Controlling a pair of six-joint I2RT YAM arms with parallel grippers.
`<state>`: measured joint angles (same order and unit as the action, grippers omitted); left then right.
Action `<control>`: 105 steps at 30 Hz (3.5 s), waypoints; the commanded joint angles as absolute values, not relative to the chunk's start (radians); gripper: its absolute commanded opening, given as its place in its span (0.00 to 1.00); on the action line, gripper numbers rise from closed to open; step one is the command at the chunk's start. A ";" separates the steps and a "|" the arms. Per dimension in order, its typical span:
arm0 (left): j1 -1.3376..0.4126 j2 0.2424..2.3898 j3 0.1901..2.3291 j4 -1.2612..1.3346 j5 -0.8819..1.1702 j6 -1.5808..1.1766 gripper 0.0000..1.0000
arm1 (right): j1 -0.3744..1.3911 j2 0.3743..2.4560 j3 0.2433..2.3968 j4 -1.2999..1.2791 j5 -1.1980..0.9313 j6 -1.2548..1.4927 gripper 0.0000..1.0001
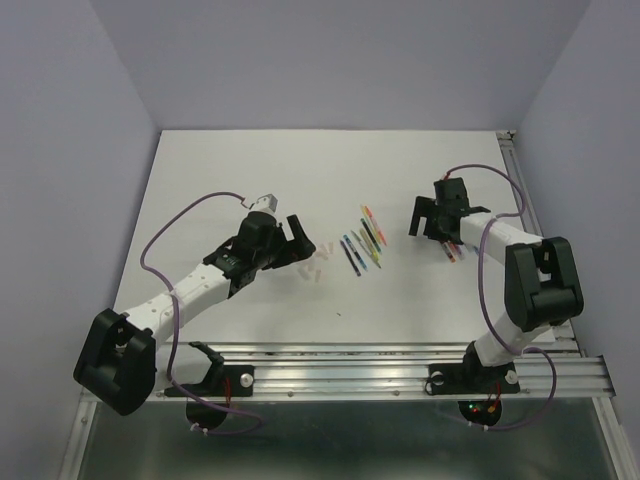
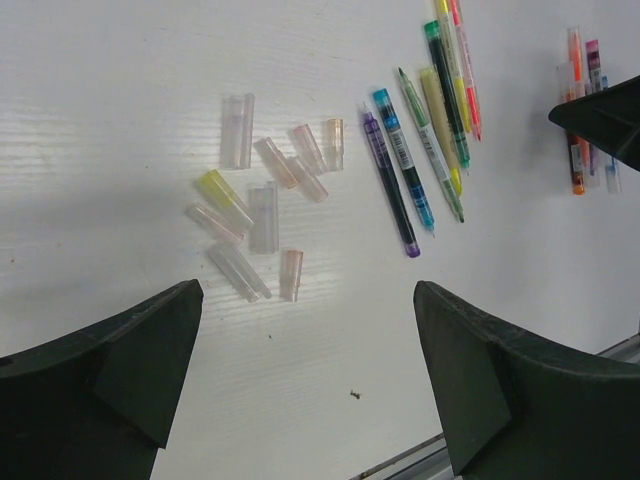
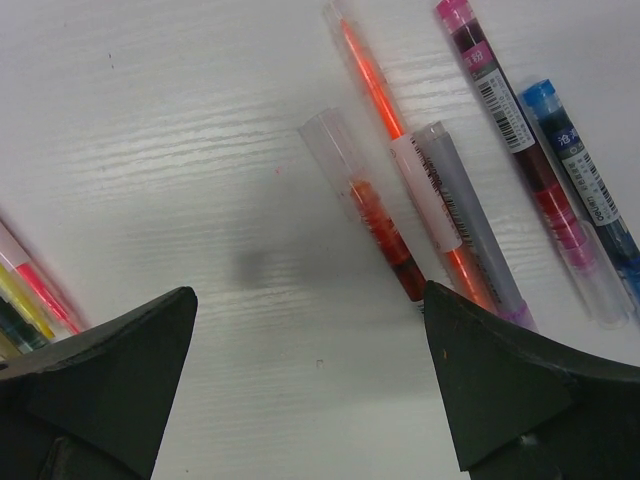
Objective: Open the pen caps
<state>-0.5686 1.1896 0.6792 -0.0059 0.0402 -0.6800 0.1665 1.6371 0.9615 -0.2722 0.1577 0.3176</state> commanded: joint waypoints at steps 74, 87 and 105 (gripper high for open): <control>-0.729 1.304 0.741 0.319 0.164 -0.761 0.59 | 0.721 1.244 0.637 0.304 -0.410 0.534 0.01; -0.729 1.286 0.749 0.298 0.141 -0.762 0.18 | 0.729 1.252 0.643 0.336 -0.373 0.572 0.01; -0.548 1.279 0.813 0.290 -0.032 -0.865 0.00 | 1.026 1.358 0.548 0.397 -0.546 0.768 0.01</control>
<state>-0.6022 1.3003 0.7490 0.1822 0.0330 -0.8474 0.9192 1.3491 0.5858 0.3271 -0.4458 0.6914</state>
